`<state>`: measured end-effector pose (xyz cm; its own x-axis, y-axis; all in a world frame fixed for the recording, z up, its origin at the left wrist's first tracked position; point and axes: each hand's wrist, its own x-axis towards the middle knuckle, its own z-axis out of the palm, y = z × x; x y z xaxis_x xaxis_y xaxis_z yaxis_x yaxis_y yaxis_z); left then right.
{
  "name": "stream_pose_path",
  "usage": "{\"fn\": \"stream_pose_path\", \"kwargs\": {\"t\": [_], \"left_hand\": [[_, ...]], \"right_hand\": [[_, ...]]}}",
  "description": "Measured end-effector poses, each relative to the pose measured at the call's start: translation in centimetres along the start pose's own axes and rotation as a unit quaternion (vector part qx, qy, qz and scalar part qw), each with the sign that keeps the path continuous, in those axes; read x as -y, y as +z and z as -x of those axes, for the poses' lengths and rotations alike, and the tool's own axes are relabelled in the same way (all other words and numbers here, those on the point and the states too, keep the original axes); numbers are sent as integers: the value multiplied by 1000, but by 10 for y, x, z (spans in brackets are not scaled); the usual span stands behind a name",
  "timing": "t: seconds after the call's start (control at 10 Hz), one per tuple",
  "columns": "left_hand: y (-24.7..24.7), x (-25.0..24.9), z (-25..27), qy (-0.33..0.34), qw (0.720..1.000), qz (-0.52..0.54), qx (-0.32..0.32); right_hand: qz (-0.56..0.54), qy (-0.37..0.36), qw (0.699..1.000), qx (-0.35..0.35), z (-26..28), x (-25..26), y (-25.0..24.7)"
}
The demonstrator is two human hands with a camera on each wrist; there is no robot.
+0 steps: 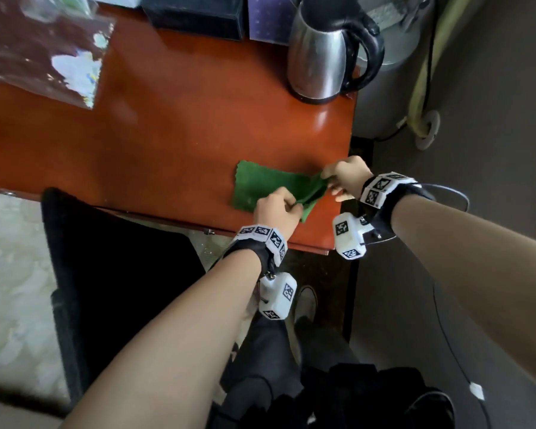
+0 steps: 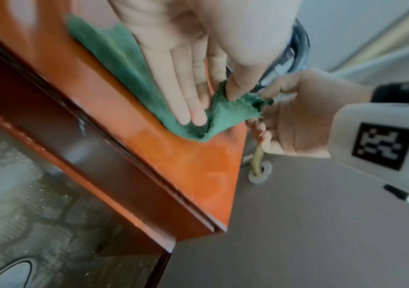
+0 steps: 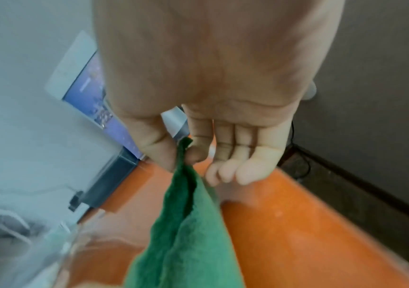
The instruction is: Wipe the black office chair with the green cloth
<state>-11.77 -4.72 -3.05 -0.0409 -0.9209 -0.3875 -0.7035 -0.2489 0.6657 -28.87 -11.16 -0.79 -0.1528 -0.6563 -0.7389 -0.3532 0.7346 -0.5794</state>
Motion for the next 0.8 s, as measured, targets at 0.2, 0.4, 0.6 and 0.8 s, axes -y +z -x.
{"fn": "stream_pose_path", "kwargs": {"t": [0.2,0.4,0.6,0.8], "left_hand": [[-55,41,-16,-94,989,73,-86],[-78,70,-30,-168,971,79,-151],[-99,62,-28,-173,975,11,-136],[-104,26,-10,-130,988,-48,-64]], "right_hand": [[-19,-43,999,25,2,56,60],[-8,-68,998,10,-4,81,99],[16,-58,998,-24,1,68,78],[30,-31,997,-61,17,40,31]]}}
